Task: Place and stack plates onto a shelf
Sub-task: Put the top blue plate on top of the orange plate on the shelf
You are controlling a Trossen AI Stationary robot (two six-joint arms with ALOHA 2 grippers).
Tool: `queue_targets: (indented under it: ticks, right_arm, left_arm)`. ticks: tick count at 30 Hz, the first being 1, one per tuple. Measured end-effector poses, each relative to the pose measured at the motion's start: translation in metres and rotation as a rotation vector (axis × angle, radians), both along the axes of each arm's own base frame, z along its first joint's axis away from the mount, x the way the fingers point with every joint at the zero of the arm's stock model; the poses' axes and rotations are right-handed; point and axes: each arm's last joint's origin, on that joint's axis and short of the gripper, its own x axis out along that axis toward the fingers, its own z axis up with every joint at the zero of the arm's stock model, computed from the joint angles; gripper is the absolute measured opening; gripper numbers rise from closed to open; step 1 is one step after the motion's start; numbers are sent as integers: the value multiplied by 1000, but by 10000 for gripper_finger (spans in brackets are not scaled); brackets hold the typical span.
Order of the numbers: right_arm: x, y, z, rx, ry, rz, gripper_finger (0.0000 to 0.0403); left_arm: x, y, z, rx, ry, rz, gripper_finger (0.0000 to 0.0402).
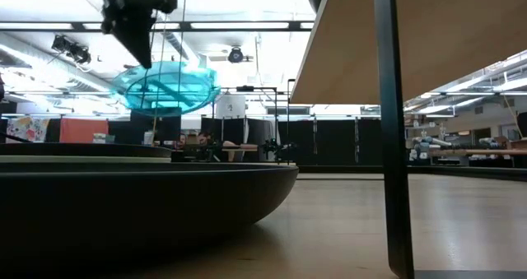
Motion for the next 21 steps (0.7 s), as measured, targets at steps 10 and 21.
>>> queue_targets:
  ticks: [10,21]
  right_arm:
    - [11,0,15,-102,-148,74,118]
    - [44,0,16,-206,-259,126,118]
  left_arm:
    - [3,4,22,130,-84,50,4]
    - [13,14,33,197,-187,43,4]
